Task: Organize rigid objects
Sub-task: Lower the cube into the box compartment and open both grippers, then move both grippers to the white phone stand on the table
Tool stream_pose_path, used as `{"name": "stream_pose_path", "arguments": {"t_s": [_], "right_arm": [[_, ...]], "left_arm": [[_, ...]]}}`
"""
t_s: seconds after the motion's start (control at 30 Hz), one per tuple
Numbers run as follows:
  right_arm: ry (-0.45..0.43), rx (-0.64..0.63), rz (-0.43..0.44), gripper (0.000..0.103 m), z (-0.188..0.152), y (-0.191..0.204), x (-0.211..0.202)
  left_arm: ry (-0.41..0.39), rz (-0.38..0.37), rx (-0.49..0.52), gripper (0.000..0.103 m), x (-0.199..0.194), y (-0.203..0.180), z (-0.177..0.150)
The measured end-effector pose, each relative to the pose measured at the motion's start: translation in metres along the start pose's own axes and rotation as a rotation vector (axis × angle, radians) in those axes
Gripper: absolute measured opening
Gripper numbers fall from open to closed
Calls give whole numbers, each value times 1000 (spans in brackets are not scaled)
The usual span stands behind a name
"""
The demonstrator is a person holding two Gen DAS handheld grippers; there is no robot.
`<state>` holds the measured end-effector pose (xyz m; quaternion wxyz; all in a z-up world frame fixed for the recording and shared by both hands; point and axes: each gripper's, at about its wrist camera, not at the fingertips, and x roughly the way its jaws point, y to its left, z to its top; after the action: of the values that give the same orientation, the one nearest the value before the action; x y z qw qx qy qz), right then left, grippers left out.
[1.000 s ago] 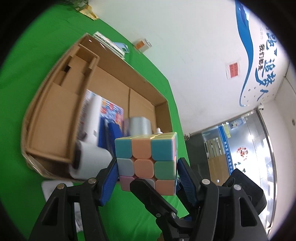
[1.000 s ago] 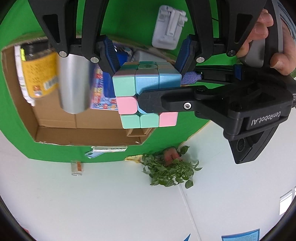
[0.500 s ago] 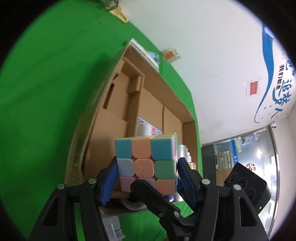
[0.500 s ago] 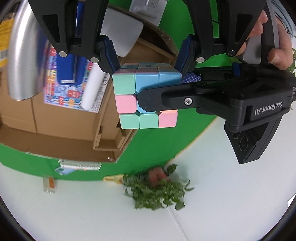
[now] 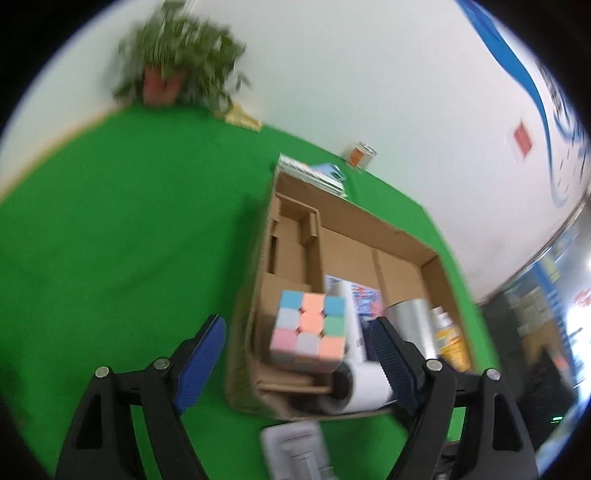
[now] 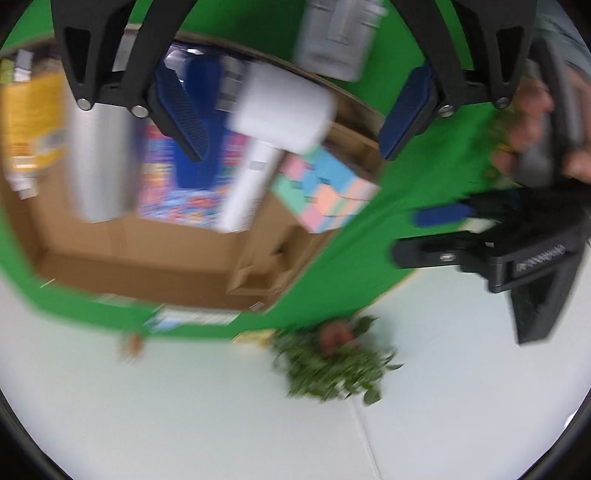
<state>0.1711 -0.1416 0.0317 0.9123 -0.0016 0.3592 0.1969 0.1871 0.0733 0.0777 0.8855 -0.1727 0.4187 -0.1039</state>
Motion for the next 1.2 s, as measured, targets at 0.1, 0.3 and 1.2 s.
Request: {"name": "stream_pose_path", "arguments": {"t_s": [0.1,0.3,1.2], "right_arm": [[-10,-55,-111,100,-22,-1,-17],[27,-21,-165,53,-54,-16,-44],[144,-19,122,101,-129,-15,-80]], "left_arm": [[-75,78,91,81,-18,-21,-25],[-100,163,182,4,-30,-53,-59],[365,-74,-51,87,57,-19,-132]]}}
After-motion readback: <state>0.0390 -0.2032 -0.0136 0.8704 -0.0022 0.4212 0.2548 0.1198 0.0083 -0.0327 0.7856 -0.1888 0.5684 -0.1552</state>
